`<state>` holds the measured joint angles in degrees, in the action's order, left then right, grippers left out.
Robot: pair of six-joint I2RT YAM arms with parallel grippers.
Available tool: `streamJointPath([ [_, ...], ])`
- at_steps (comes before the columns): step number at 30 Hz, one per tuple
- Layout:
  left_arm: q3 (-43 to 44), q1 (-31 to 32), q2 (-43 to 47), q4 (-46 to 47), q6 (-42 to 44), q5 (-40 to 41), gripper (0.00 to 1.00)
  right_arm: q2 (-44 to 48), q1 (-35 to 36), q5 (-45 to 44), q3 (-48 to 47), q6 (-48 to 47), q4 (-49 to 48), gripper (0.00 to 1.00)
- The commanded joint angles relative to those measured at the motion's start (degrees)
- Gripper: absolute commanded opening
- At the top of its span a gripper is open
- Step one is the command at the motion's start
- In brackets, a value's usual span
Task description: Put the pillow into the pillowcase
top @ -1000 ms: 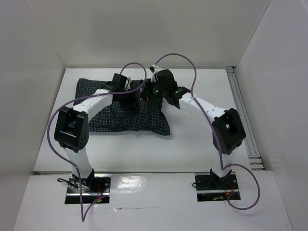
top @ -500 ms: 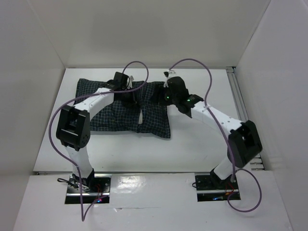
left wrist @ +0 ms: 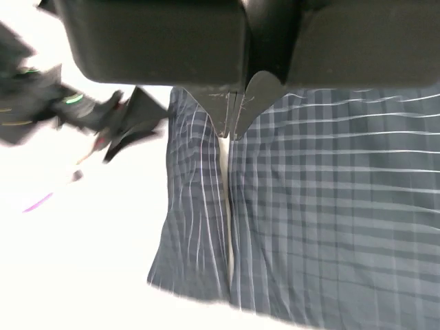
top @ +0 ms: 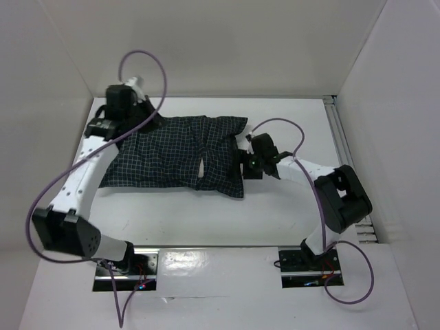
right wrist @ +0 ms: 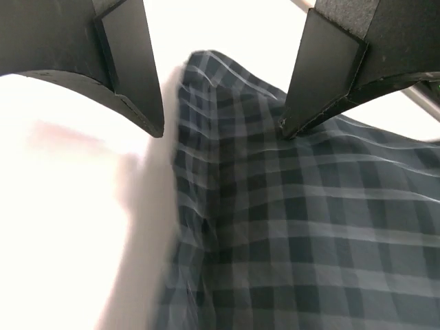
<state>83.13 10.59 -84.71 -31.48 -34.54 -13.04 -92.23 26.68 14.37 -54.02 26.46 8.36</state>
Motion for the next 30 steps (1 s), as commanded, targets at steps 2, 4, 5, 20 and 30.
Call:
streamJointPath([
  [2, -2.62, -7.31, 5.86, -2.68, 0.71, 6.86, 0.0, 0.9, 0.92, 4.62, 3.21, 1.4, -3.09, 0.77],
  [4, -7.33, -11.53, 7.45, -4.63, -0.87, 10.12, 0.18, 2.57, 1.45, 3.04, 4.18, 1.4, -2.21, 0.78],
  [5, -9.55, -14.08, 8.15, -5.16, -1.4, 10.14, 0.24, 3.62, 1.45, 1.29, 5.58, 1.4, -1.25, 0.78],
  [20, -35.56, -53.29, 18.44, 1.42, -8.33, -2.52, 0.92, 13.04, 1.45, 2.58, 15.35, 3.6, -1.32, 0.82],
  [30, -41.38, -54.8, 7.12, 18.9, -10.89, -13.05, 0.93, 6.71, 1.45, 11.02, 18.42, 5.26, -10.11, 0.83],
])
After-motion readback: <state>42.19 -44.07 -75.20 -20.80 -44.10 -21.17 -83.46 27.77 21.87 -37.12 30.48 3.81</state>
